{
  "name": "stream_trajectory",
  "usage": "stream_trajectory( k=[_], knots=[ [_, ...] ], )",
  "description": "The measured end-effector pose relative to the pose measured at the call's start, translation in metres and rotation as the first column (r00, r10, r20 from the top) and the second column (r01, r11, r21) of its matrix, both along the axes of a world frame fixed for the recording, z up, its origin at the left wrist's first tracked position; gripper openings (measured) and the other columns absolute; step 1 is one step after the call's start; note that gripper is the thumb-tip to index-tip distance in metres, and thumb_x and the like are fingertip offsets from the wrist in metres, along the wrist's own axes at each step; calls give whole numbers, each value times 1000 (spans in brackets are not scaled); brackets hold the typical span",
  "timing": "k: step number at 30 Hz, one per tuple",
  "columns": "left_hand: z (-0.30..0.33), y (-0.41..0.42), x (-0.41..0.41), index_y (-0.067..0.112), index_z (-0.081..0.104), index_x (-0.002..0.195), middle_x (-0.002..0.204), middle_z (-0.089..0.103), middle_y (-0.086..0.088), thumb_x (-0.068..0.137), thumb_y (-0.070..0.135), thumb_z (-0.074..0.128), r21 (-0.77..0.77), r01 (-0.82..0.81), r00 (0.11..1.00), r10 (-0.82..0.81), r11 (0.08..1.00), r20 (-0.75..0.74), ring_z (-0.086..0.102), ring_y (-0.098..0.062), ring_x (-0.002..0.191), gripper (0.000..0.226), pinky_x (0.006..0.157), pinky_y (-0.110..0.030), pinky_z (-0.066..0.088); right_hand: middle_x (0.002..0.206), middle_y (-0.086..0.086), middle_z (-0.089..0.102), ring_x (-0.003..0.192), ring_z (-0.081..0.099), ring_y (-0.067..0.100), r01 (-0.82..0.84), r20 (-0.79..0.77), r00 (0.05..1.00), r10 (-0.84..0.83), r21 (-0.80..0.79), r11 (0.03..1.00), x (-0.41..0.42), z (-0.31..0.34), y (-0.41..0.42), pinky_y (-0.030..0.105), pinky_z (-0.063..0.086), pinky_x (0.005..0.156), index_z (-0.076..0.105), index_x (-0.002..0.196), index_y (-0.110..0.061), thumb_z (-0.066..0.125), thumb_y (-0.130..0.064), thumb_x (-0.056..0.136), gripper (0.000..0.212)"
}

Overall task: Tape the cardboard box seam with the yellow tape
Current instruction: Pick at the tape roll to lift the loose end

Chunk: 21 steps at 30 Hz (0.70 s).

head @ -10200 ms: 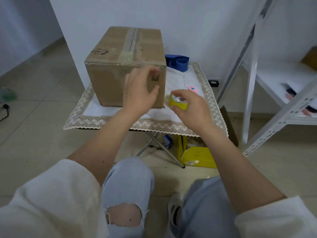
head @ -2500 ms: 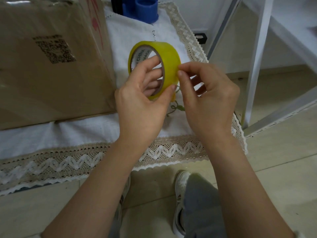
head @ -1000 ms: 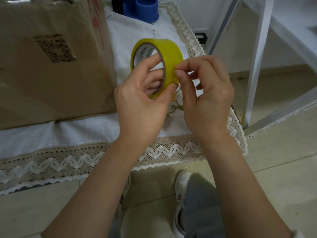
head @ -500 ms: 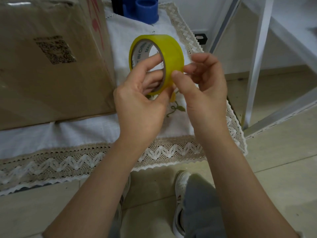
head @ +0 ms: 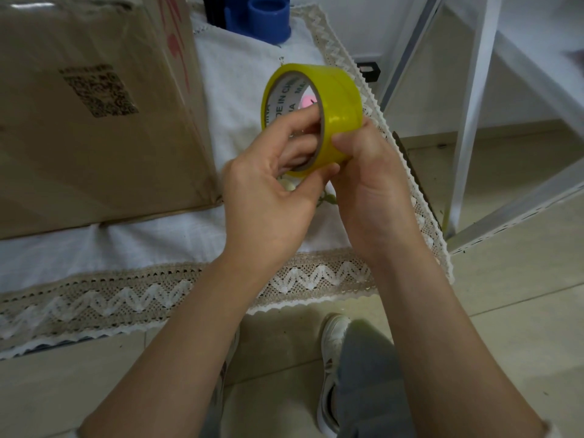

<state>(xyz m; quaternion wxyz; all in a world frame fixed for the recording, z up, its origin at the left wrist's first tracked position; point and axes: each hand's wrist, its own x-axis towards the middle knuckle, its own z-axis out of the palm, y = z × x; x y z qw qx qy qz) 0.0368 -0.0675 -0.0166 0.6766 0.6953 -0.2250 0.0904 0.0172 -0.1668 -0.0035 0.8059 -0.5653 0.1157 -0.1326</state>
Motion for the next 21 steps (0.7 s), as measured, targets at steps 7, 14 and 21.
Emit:
stream_trajectory(
  k=[7,14,21],
  knots=[
    [-1,1,0,15,63,119,94,74,4,73,-11,78,-3,30,999,-30,1000,-30,73,-2,90,55,87,-19,55,96,20,60,94,56,34,3,6,1000,-4,39,999,4,-3,-1,55,44,87,54,115,13,54,-17,68,56],
    [1,0,0,14,63,119,96,76,0,73,-11,78,-44,44,995,-48,998,-86,73,-6,91,54,86,-21,56,94,20,55,90,50,32,43,18,999,-44,64,997,2,-6,0,49,39,84,56,112,11,46,-5,71,46],
    [7,4,4,13,61,117,95,76,3,76,-12,77,-169,83,974,-116,982,-196,75,-10,87,50,78,-21,58,113,16,65,105,63,27,-103,104,990,100,28,994,-2,-2,-3,42,48,100,56,126,1,56,-12,92,36]
  ],
)
